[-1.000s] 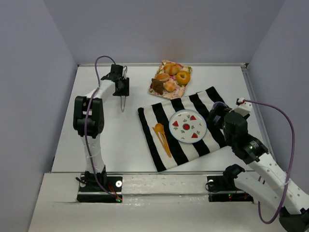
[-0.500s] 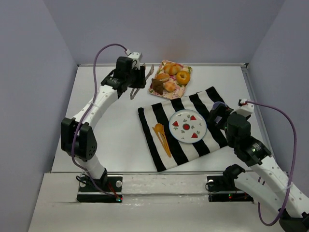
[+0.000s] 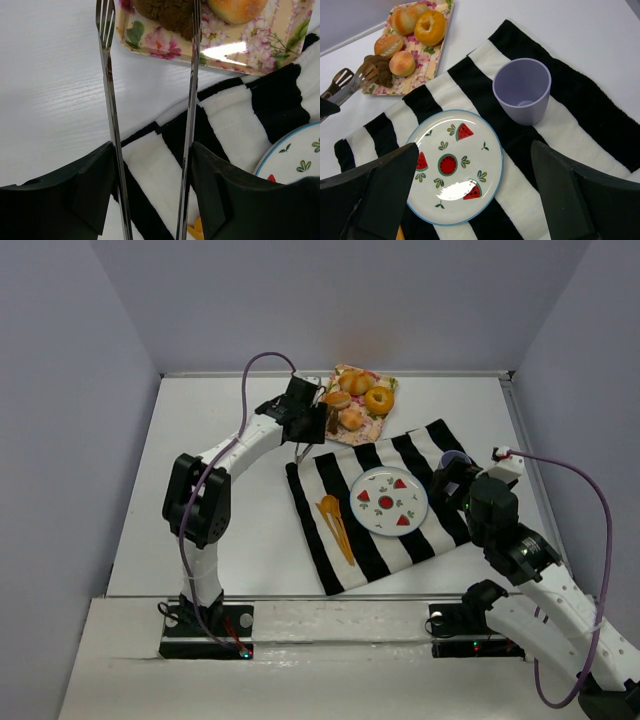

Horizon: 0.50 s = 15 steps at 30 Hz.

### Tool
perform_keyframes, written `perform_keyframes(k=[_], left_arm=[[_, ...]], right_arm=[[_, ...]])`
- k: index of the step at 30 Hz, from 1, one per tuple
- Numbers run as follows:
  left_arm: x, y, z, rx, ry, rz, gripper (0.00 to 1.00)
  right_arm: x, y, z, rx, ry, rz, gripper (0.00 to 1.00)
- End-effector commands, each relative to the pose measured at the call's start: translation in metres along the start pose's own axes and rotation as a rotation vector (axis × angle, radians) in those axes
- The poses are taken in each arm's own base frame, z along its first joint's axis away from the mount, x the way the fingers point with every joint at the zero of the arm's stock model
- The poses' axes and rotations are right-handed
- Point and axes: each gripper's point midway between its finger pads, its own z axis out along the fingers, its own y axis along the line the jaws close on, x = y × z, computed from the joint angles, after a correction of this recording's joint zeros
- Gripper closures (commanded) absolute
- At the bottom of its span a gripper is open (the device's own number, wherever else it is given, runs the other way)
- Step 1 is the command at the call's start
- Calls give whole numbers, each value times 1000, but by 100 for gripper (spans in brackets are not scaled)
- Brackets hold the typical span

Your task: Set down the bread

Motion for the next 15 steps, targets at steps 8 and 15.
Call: perform_keyframes(k=[8, 15], left_arm=[[-22, -16, 5, 39, -41, -17, 26], [-24, -23, 10, 66, -37, -29, 26]], right_arm=[[-14, 0, -1, 8, -61, 52, 0], [-15, -3, -2, 15, -69, 57, 0]])
